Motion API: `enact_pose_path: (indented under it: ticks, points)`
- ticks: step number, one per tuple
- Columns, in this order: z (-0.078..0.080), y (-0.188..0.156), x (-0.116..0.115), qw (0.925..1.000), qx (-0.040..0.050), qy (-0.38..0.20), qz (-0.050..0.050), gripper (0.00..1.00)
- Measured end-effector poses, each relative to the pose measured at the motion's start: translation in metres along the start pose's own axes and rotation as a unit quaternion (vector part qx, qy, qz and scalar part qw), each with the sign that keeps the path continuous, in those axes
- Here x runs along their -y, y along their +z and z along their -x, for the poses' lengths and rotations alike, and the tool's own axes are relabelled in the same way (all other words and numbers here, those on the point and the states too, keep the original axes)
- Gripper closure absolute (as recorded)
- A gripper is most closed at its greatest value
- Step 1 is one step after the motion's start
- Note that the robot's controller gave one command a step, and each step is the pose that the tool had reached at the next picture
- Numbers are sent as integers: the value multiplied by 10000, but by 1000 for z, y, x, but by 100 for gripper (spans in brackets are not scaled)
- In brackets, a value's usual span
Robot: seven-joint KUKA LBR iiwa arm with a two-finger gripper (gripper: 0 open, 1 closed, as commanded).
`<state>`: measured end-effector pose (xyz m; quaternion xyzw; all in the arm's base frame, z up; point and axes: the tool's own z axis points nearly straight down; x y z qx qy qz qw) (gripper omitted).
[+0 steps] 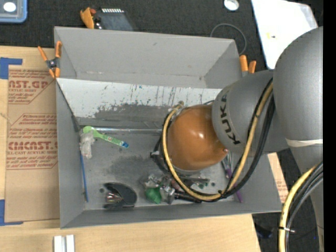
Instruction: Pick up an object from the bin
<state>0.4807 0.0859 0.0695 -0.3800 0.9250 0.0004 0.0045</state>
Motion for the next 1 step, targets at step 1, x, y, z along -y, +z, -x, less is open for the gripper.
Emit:
enact_pose_path:
  ticks: [1]
  points:
    - [0, 0, 0, 10000, 1, 0, 2, 100]
